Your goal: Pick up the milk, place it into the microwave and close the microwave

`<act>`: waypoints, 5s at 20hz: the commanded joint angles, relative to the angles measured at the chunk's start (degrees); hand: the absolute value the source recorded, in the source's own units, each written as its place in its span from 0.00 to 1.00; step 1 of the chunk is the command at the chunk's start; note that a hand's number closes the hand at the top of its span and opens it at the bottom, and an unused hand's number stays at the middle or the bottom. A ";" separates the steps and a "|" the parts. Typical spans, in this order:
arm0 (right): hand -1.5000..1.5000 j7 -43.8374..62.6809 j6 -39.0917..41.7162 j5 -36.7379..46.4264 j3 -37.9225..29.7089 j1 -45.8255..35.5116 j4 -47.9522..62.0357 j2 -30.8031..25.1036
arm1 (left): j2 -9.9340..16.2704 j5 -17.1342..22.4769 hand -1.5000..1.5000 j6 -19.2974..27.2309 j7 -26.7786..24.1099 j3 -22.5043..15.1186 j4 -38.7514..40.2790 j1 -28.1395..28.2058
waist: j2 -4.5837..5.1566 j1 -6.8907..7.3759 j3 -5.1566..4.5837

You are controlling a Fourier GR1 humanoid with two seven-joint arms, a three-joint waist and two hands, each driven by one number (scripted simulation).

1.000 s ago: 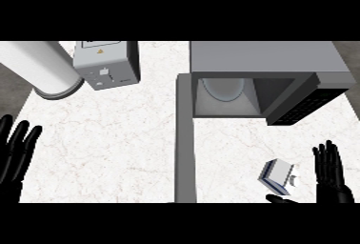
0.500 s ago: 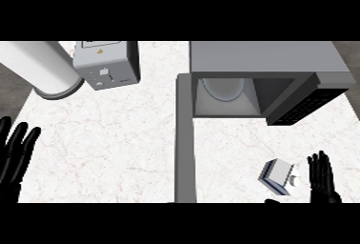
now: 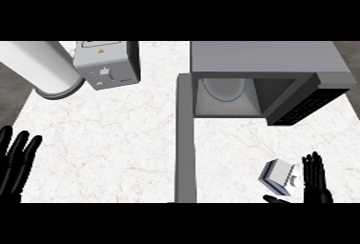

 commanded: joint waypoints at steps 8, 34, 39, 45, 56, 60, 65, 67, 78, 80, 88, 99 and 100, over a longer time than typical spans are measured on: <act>1.00 -13.65 1.45 5.64 1.22 -10.33 22.05 -3.82 | -0.86 0.37 0.00 0.04 -0.15 -0.77 -2.27 2.30 | 0.06 0.48 0.03; 1.00 -0.88 -1.55 4.88 16.49 -1.73 -9.25 4.41 | 2.55 9.81 0.00 -2.51 2.57 9.26 -1.01 0.77 | -0.05 -0.13 -0.05; 1.00 8.37 -9.55 4.17 20.97 -7.00 -15.98 4.45 | -0.37 5.20 0.00 -2.44 1.46 4.80 -1.20 3.54 | -0.08 0.08 -0.06; 1.00 16.64 -19.81 9.41 24.18 -15.53 -13.72 4.46 | 1.94 9.96 0.00 -6.63 -1.15 10.58 0.79 5.55 | -0.07 0.43 -0.07; 1.00 21.93 -28.24 12.13 13.90 -44.23 16.23 2.68 | 4.24 13.28 0.00 -7.43 -0.63 14.52 5.96 -0.39 | 0.38 1.36 -0.01; 1.00 20.12 -26.67 12.00 10.42 -49.96 25.08 -2.41 | 3.76 11.27 0.00 -8.79 -4.05 14.81 9.30 -0.51 | 0.51 1.49 -0.01; 1.00 19.14 -32.44 13.57 7.60 -56.91 35.57 -5.22 | 3.07 9.70 0.00 -6.13 0.69 10.84 6.53 -4.05 | 1.36 2.74 0.12; 1.00 20.68 -36.54 12.83 5.40 -59.59 36.40 -6.82 | 4.21 10.57 0.00 -7.28 -0.25 12.44 8.33 -4.18 | 1.49 3.20 0.10; 0.00 19.65 -43.47 21.47 10.70 -64.72 47.64 -7.34 | 4.48 7.65 0.00 -9.28 -2.69 12.28 8.13 -1.74 | 2.14 5.91 0.13; 0.00 18.86 -42.27 21.84 11.03 -65.23 48.20 -6.43 | 4.09 6.73 0.00 -7.80 -1.02 11.12 8.14 -3.90 | 2.21 5.31 0.17; 0.00 19.74 -42.25 21.81 10.49 -67.37 49.47 -3.32 | 2.86 3.56 0.00 -8.88 -4.20 9.67 9.27 -2.16 | 2.12 5.24 0.12; 0.00 20.42 -46.07 19.80 7.34 -69.22 49.00 -4.90 | 1.63 1.24 0.00 -8.62 -3.84 7.43 9.03 -1.98 | 1.88 4.40 0.09; 0.00 18.71 -42.52 19.18 6.76 -68.40 48.05 -7.46 | 3.40 4.21 0.00 -8.32 -0.32 9.52 6.80 -2.79 | 1.49 3.55 0.11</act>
